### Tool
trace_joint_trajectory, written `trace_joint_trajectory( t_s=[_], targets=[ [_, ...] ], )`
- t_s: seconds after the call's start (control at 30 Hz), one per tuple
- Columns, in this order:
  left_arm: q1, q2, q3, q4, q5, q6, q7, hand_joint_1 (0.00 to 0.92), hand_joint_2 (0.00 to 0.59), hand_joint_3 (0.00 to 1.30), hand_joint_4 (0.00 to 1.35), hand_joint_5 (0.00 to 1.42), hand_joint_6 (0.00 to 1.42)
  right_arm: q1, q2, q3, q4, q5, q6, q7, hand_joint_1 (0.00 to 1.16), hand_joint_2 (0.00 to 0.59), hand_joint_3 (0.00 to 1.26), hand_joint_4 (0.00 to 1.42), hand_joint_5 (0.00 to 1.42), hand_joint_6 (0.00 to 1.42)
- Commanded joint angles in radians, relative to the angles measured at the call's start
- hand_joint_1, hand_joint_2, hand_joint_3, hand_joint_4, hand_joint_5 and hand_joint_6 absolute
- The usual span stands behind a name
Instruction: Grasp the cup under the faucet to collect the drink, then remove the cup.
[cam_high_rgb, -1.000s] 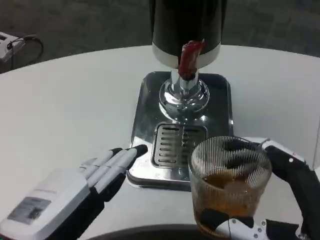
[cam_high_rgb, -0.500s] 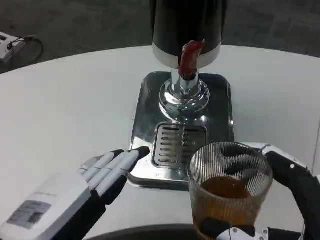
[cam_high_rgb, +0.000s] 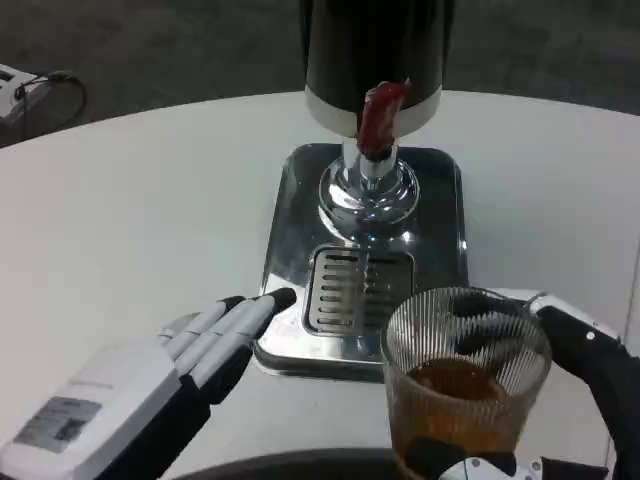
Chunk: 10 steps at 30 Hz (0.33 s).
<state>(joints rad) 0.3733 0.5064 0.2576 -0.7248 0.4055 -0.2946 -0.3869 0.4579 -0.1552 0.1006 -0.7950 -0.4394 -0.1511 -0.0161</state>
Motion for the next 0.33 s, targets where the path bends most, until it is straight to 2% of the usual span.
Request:
trace_joint_trajectory(
  t_s=[0.03, 0.33],
  targets=[
    [0.015, -0.001, 0.001, 0.0, 0.01, 0.006, 0.0, 0.0, 0.087, 0.0, 0.0, 0.0, 0.05, -0.004, 0.01, -0.003, -0.04, 0.025, -0.047, -0.003, 0.92, 0.18, 0.78, 0.92, 0.98, 0.42],
    [0.019, -0.005, -0.011, -0.003, 0.014, 0.006, 0.001, 0.0, 0.088, 0.0, 0.0, 0.0, 0.06, 0.005, 0.011, -0.006, -0.039, 0.032, -0.055, -0.002, 0.92, 0.18, 0.78, 0.92, 0.98, 0.43]
  ],
)
